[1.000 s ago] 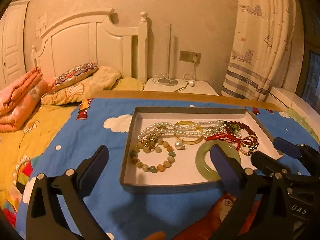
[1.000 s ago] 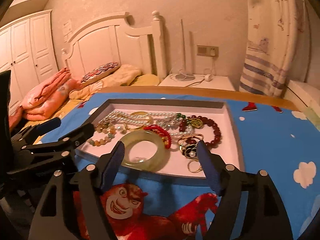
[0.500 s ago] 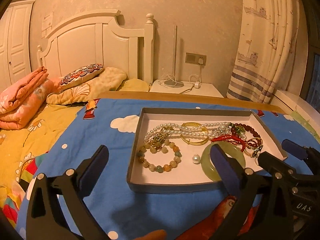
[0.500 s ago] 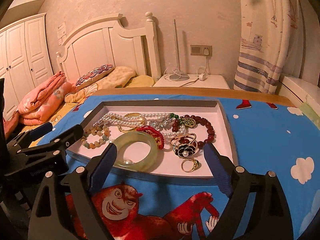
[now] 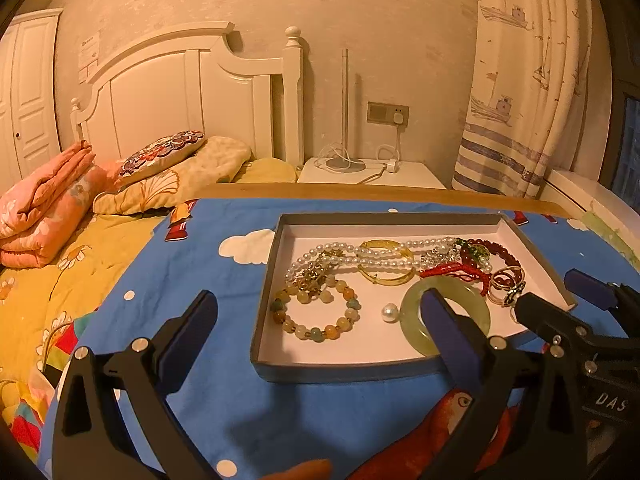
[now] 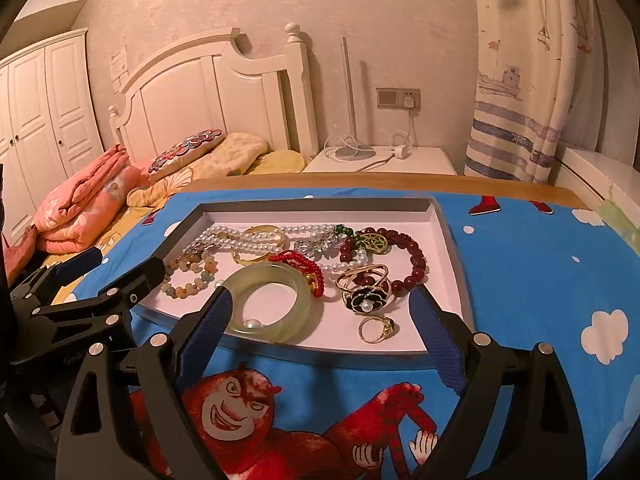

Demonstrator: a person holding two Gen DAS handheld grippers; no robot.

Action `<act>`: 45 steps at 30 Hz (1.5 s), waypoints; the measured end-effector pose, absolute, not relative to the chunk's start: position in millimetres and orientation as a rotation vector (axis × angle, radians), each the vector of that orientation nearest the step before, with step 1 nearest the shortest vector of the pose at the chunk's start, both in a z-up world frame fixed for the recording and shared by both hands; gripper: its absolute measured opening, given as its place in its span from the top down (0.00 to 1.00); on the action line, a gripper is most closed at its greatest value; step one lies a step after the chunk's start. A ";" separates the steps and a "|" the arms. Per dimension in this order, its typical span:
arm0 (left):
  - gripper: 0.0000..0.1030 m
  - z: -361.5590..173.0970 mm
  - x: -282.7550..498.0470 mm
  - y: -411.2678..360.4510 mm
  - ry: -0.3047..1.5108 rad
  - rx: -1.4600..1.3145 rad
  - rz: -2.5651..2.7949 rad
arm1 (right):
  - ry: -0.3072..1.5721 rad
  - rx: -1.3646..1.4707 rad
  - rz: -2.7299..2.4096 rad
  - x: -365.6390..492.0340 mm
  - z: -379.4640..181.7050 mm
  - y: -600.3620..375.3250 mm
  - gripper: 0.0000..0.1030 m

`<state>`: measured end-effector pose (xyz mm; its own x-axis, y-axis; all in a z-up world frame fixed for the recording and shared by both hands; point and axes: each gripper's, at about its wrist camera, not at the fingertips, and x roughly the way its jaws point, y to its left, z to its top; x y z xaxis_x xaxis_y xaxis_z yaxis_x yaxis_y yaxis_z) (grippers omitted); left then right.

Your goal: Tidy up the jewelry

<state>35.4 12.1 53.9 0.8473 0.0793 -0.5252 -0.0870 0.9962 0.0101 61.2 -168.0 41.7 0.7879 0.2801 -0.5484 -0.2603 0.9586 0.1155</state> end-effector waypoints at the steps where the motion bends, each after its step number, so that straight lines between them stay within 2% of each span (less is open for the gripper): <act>1: 0.02 53.8 35.4 11.8 0.554 -0.013 0.086 | 0.597 0.036 0.290 61.2 41.6 -167.8 0.16; 45: 0.02 54.7 28.2 10.9 0.548 0.003 0.117 | 0.596 0.051 0.279 62.5 38.8 -171.1 0.16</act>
<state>28.2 10.9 54.7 0.8473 0.1116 -0.5193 -0.1100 0.9934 0.0339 62.5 -171.1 38.8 0.7914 0.2737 -0.5466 -0.2441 0.9613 0.1279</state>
